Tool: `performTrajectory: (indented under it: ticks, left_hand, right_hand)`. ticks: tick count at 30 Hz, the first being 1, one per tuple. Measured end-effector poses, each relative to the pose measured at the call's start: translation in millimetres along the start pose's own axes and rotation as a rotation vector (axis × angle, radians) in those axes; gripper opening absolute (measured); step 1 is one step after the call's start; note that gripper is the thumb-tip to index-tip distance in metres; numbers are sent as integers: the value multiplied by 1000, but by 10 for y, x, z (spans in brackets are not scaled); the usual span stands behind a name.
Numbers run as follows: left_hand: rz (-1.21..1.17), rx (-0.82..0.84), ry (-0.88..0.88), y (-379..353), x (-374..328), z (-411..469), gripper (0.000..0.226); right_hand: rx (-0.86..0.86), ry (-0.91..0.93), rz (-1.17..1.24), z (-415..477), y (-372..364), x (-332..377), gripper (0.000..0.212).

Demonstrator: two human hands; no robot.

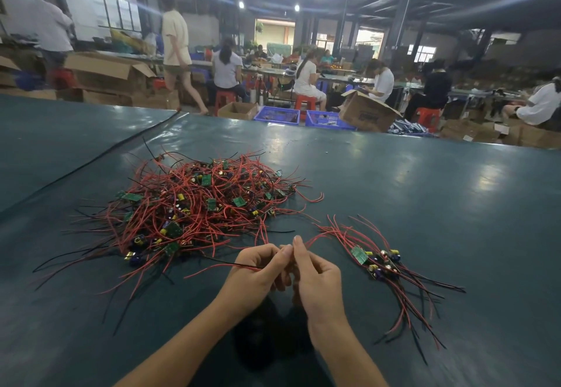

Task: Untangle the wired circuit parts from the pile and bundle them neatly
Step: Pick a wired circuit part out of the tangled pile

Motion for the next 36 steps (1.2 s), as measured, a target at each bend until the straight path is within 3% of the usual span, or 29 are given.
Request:
performTrajectory:
  ticks: [5, 10, 16, 19, 21, 24, 29, 33, 36]
  left_hand:
    - [32, 47, 19, -42, -6, 1, 34]
    - [-20, 41, 35, 15, -74, 27, 36]
    - [-48, 58, 36, -11, -54, -1, 36]
    - [-43, 36, 32, 8, -57, -3, 35]
    - [-54, 40, 45, -1, -46, -5, 35]
    - [-100, 66, 51, -43, -35, -22, 39]
    - [-123, 78, 36, -39, -35, -26, 52]
    - [23, 45, 12, 39, -41, -18, 59]
    - [50, -130, -157, 218, -204, 6, 58]
  right_hand:
    - [-88, -28, 10, 77, 138, -24, 31]
    - [-267, -128, 201, 244, 595, -77, 24]
    - [-375, -69, 255, 288, 845, -73, 24]
    - [-294, -48, 283, 255, 716, -35, 31]
    - [-134, -11, 233, 197, 522, -6, 40]
    - [58, 163, 29, 62, 200, 74, 55]
    - [188, 405, -186, -85, -51, 176, 53]
    - [-73, 337, -239, 1, 221, 195, 67]
    - [-265, 78, -45, 111, 530, 73, 61]
Point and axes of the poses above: each hand's wrist, its own z-axis towards the middle knuckle, its own y-axis out of the back of the hand, x = y × z, the point moved 7 cm from there along z, towards the middle knuckle, and after that the axes turned 15 degrees about -z, right-handed, at the moved point
